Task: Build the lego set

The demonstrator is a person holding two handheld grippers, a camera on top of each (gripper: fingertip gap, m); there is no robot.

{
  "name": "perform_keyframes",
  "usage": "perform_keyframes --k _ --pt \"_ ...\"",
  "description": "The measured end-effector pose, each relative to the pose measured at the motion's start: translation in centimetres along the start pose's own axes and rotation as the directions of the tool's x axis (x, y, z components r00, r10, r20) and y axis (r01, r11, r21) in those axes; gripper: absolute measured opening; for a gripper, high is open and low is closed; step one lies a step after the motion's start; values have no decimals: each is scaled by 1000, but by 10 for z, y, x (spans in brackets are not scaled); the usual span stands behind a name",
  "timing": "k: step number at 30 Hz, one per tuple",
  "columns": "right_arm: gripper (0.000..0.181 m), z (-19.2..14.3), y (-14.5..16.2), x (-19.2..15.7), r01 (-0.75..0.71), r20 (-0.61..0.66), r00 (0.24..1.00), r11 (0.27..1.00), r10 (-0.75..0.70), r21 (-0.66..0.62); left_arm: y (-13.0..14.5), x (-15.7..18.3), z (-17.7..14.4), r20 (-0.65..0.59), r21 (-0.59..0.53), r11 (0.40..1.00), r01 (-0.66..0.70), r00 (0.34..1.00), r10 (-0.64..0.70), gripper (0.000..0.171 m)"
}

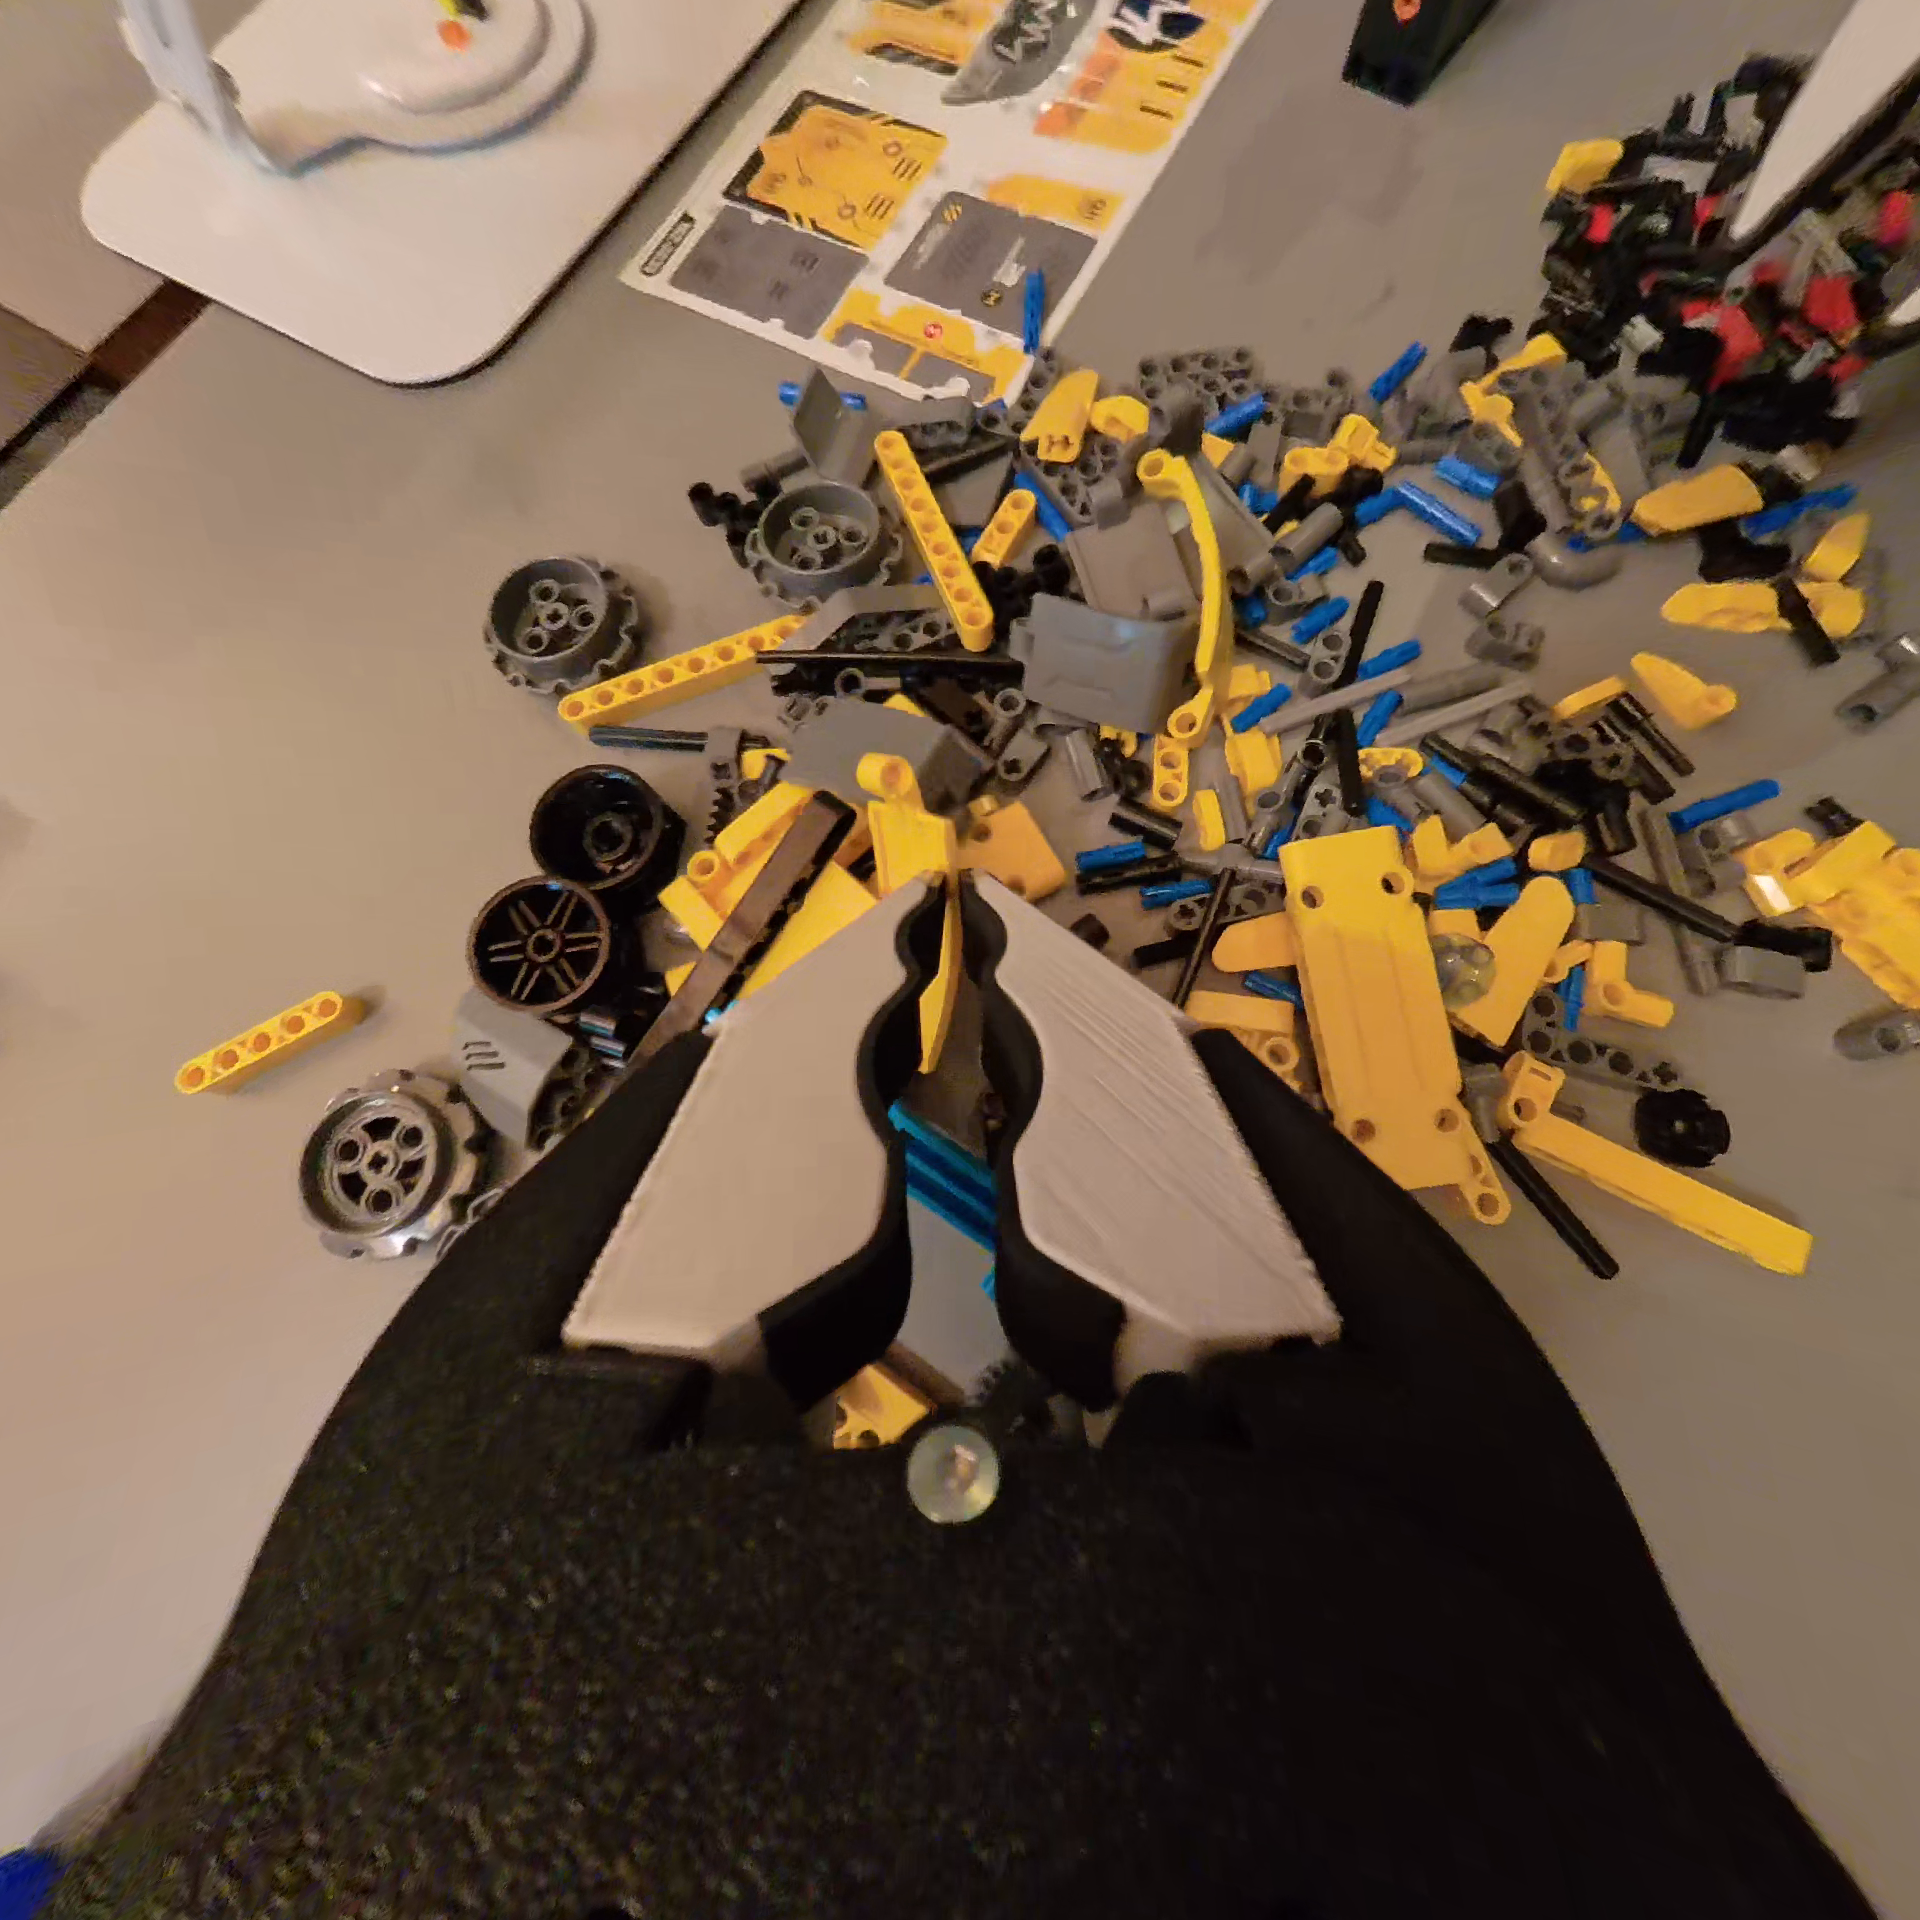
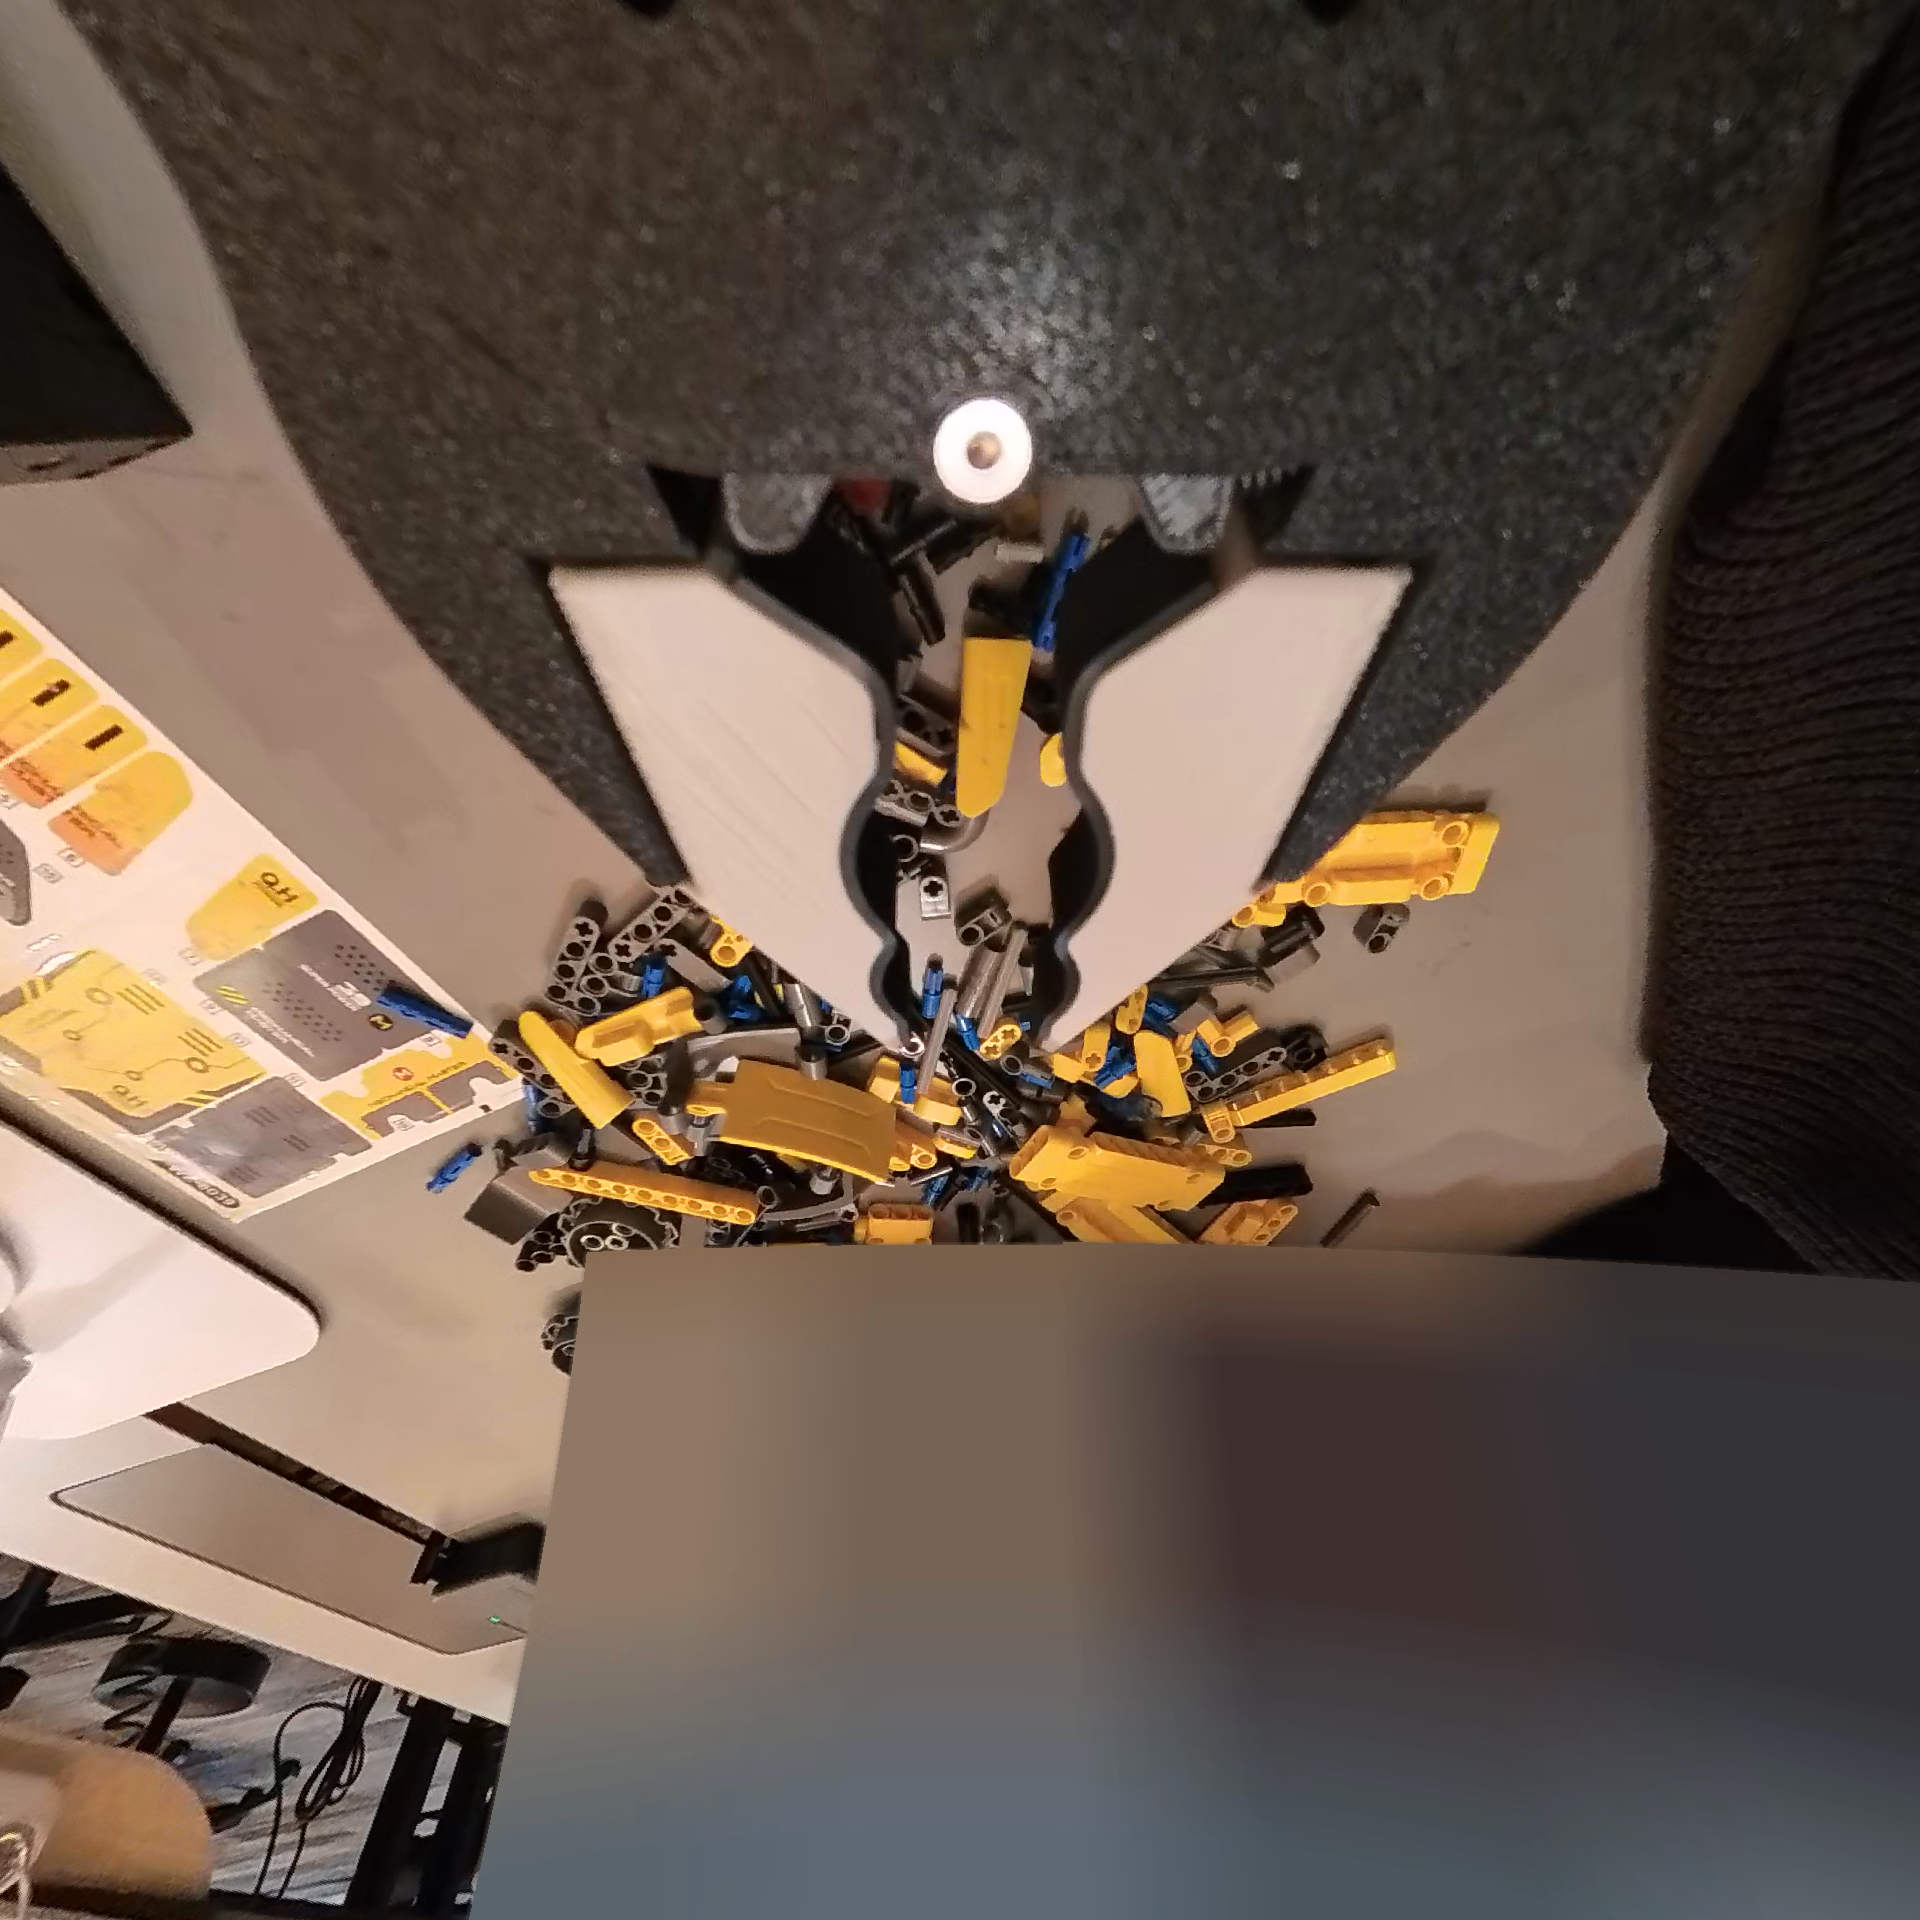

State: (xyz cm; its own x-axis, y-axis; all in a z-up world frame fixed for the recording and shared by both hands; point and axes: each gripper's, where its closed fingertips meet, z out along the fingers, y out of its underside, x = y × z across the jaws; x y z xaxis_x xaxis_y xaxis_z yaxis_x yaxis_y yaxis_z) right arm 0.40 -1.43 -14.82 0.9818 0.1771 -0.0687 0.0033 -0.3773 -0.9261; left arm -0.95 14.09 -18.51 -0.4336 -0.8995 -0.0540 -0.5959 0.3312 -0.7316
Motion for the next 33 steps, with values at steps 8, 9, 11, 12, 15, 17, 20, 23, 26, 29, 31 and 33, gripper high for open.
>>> perform_keyframes --k 8,9,11,12,15,17,20,23,26,29,31,33 --pt "22 -1 -1 -1 9 -3 1000 1000 -9 0 12 -17 3 62 -37 998 59 996 -56 2" --pt "22 -1 -1 -1 9 -3 1000 1000 -9 0 9 -18 2 64 -19 998 61 996 -60 2" --pt "22 -1 -1 -1 9 -3 1000 1000 -9 0 2 -18 -2 50 26 996 85 995 -86 2" --pt "22 -1 -1 -1 9 -4 1000 1000 -9 0 -2 -19 -5 47 48 994 97 994 -100 2" --pt "23 -1 -1 0 9 -5 1000 1000 -9 -1 -5 -27 -10 76 77 990 117 990 -123 1" --pt "22 -1 -1 0 10 -5 1000 1000 -10 -1 -5 -30 -11 88 83 989 124 987 -131 1" --pt "22 -1 -1 0 9 -5 1000 1000 -9 -1 -5 -33 -12 107 88 988 130 984 -139 0" --pt "22 -1 -1 0 12 -7 1000 1000 -12 -1 -3 -37 -11 120 81 987 142 981 -151 0" --pt "23 -1 0 0 13 -8 1000 1000 -13 -3 -4 -28 -9 68 82 986 142 987 -148 0" --pt "22 -1 0 0 14 -9 1000 1000 -14 -3 -3 -22 -4 54 61 992 113 992 -117 0" --pt "22 0 0 0 14 -10 1000 1000 -14 -4 0 -27 -2 110 45 994 95 989 -100 10" --pt "22 0 0 0 15 -10 1000 1000 -15 -4 0 -32 -1 151 43 995 92 984 -98 31"
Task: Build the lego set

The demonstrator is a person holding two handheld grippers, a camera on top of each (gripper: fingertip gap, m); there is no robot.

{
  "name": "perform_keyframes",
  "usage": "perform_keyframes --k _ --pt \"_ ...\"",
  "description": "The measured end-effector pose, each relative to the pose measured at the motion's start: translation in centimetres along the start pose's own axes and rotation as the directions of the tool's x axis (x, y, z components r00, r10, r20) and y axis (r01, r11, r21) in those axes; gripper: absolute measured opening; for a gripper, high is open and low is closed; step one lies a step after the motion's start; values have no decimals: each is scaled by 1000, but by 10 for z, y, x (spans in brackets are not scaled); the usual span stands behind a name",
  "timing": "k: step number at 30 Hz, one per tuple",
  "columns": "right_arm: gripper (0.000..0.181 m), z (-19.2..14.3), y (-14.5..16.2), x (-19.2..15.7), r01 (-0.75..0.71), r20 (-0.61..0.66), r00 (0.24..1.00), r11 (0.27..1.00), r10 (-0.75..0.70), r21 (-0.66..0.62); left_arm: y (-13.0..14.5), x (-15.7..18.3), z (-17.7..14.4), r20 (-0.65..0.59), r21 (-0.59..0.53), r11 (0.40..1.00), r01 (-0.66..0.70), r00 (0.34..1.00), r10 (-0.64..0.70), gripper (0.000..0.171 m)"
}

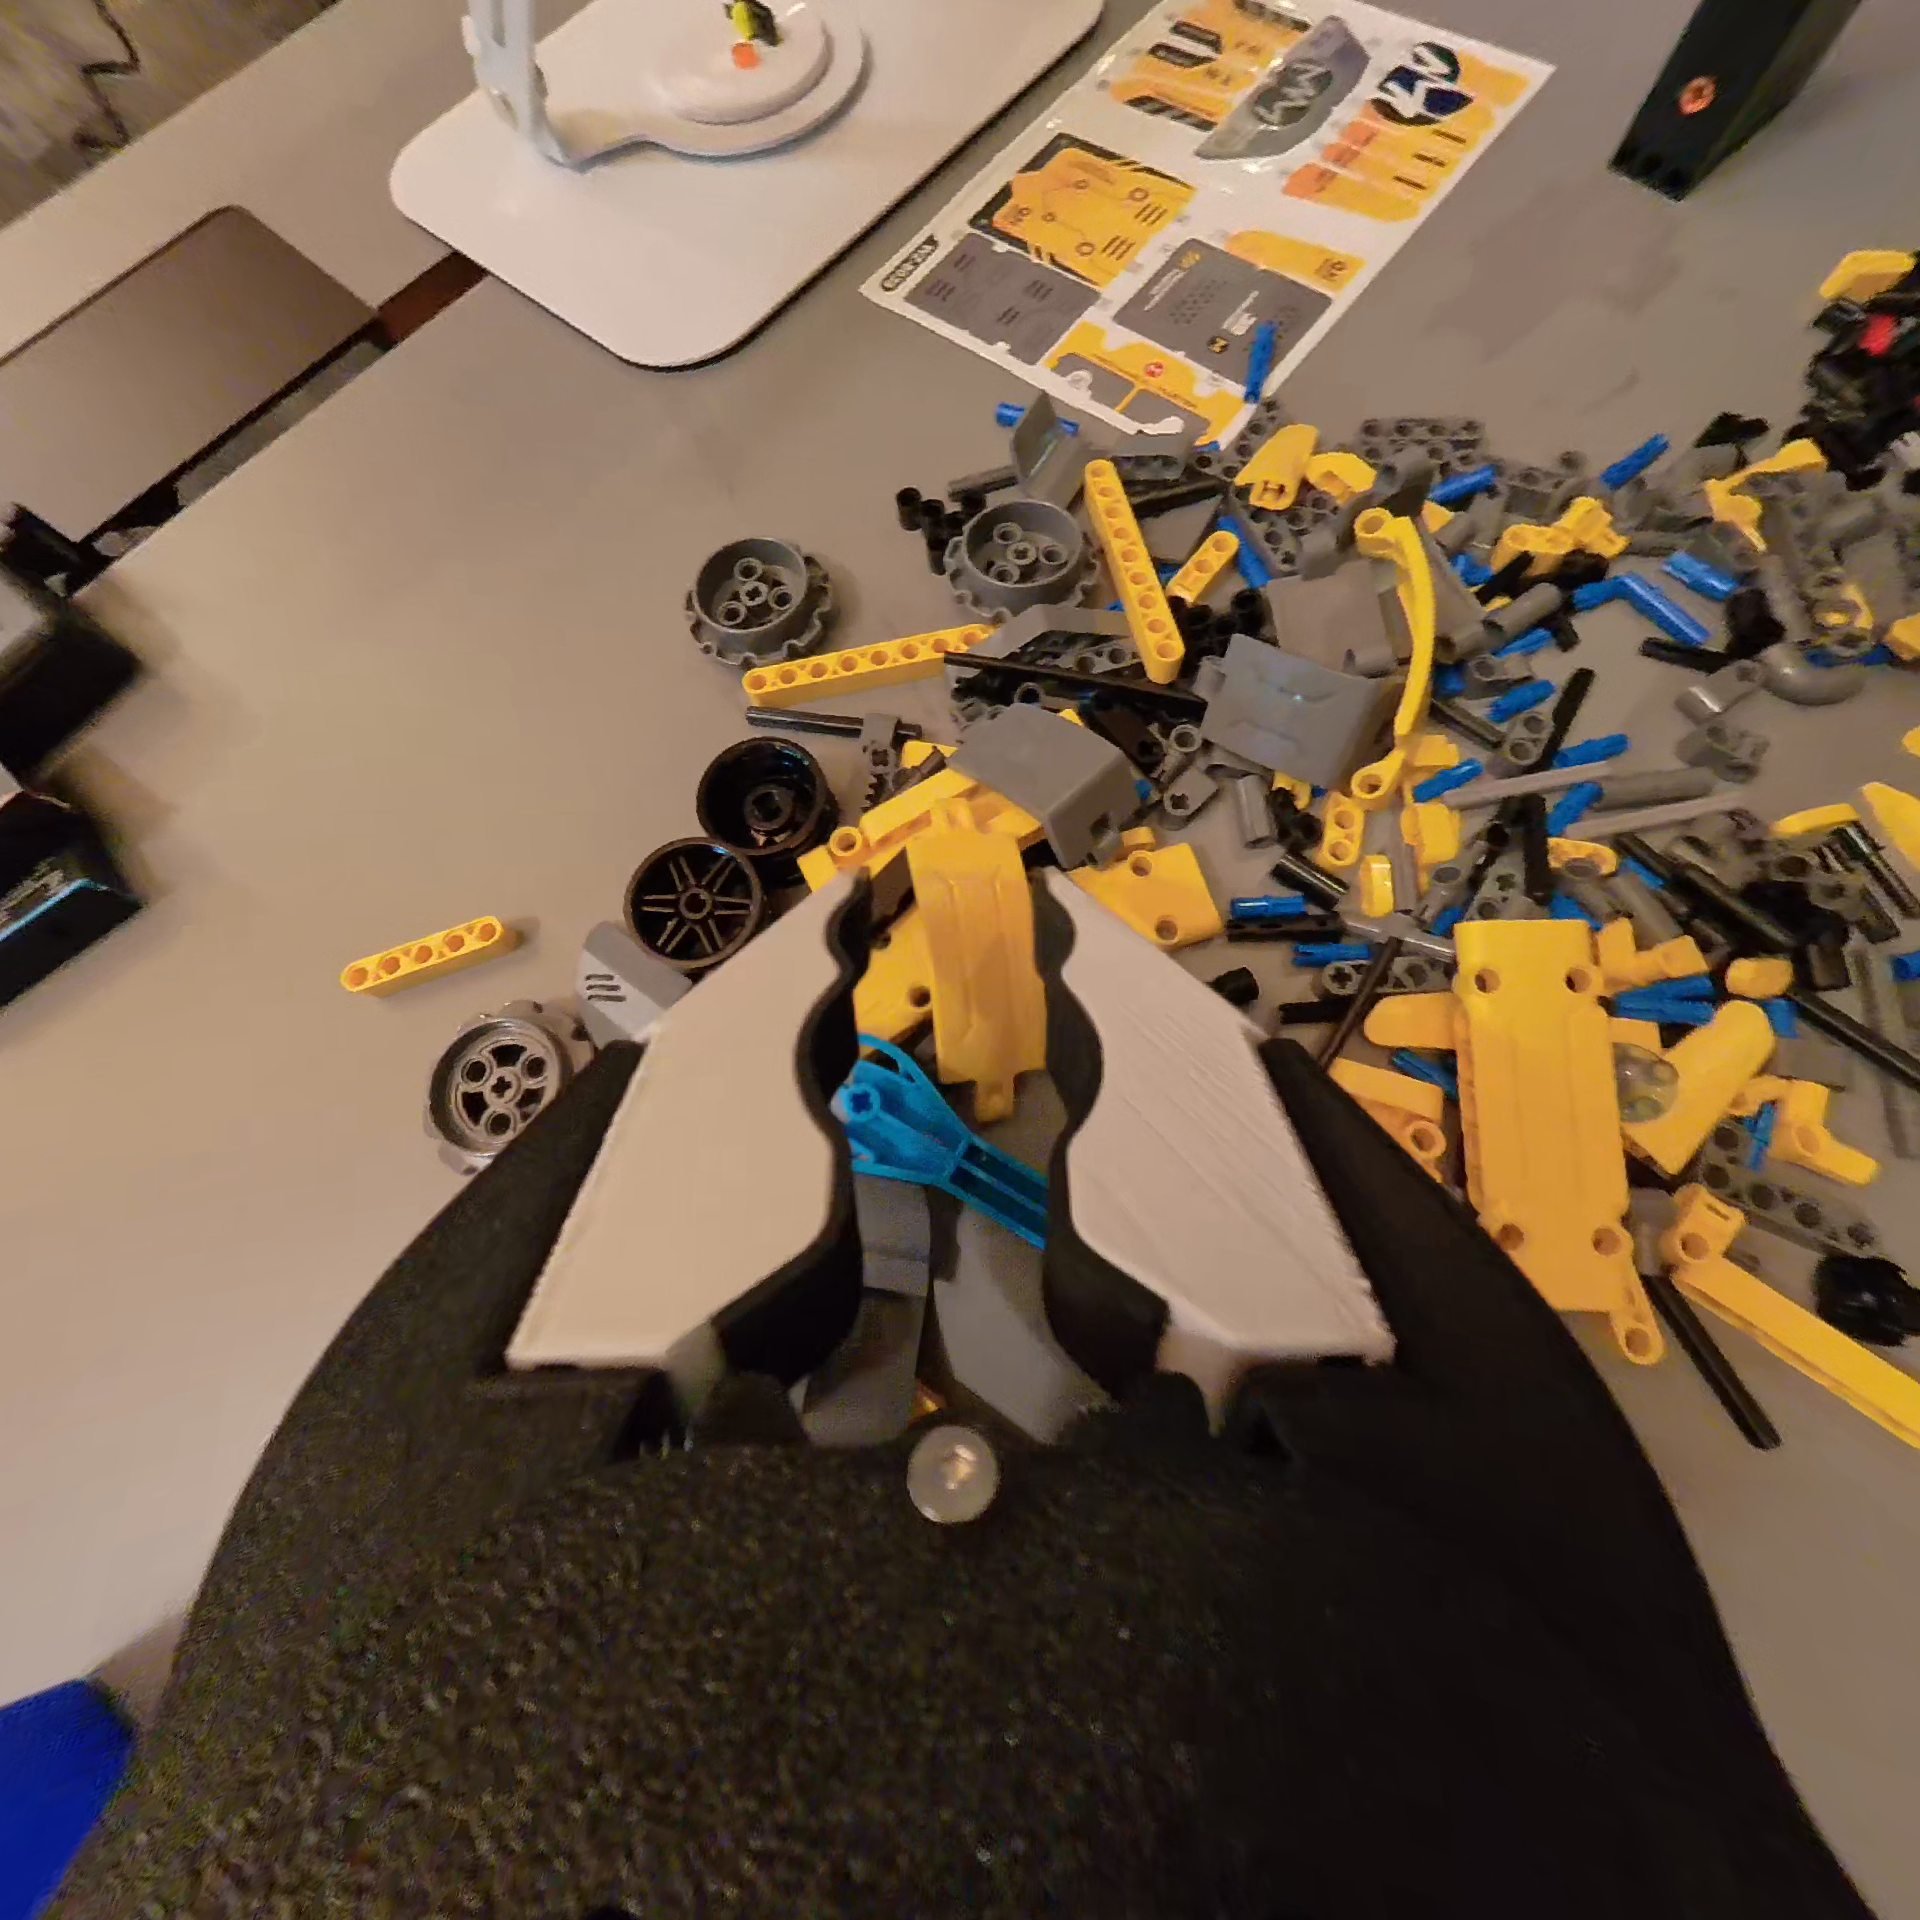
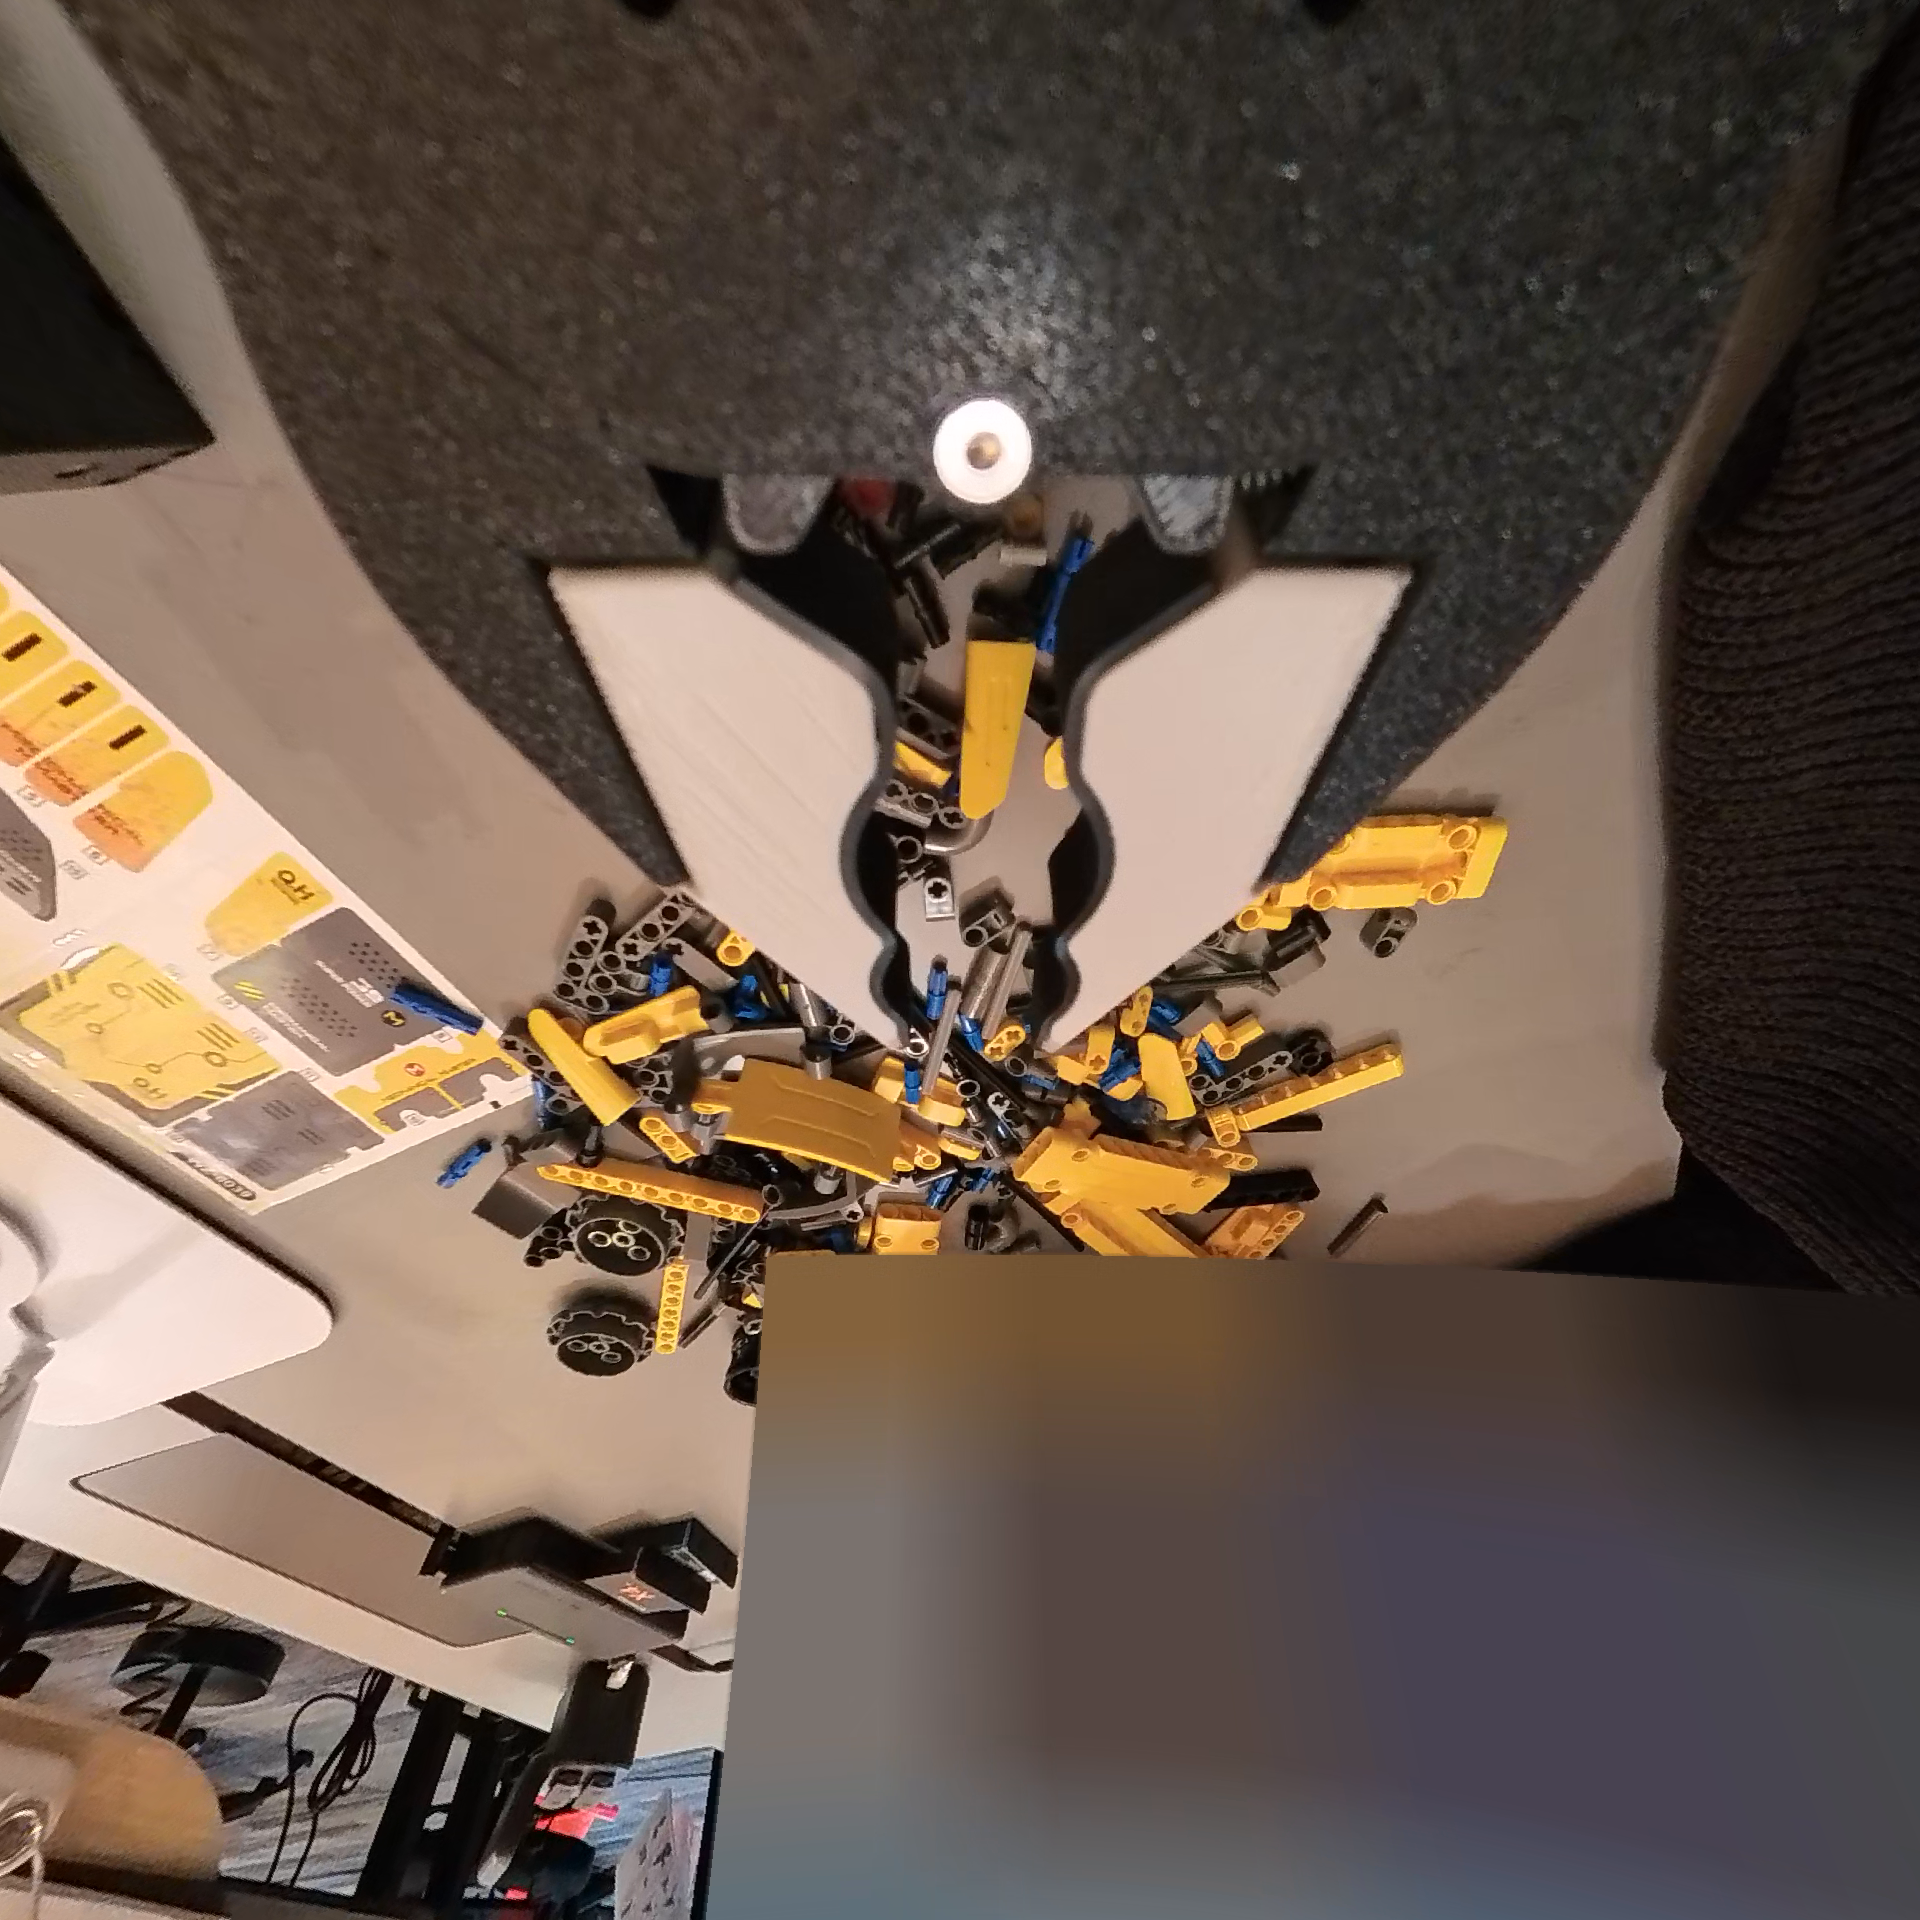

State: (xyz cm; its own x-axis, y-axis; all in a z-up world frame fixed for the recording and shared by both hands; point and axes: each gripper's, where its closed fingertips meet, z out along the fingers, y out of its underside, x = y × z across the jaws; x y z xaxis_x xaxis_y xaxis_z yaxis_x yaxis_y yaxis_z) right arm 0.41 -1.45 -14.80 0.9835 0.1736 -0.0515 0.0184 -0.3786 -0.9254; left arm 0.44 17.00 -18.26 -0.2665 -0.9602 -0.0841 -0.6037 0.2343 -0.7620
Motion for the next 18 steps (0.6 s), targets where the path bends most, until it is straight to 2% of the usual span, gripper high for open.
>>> perform_keyframes --k 4,11,13,16,18 --pt "23 0 1 0 0 -1 1000 1000 0 -3 1 2 2 -14 -11 1000 29 999 -29 45" --pt "23 1 1 0 2 0 1000 1000 -2 -6 13 2 10 20 -84 996 -24 999 26 45" --pt "22 1 1 0 3 -1 1000 1000 -3 -4 14 2 9 21 -87 995 -41 999 43 41" --pt "22 1 1 0 2 -1 1000 1000 -2 -3 12 5 7 -5 -76 997 -27 1000 26 23" --pt "22 1 1 1 2 -3 1000 1000 -2 -4 13 5 7 -12 -77 997 -22 1000 22 18"
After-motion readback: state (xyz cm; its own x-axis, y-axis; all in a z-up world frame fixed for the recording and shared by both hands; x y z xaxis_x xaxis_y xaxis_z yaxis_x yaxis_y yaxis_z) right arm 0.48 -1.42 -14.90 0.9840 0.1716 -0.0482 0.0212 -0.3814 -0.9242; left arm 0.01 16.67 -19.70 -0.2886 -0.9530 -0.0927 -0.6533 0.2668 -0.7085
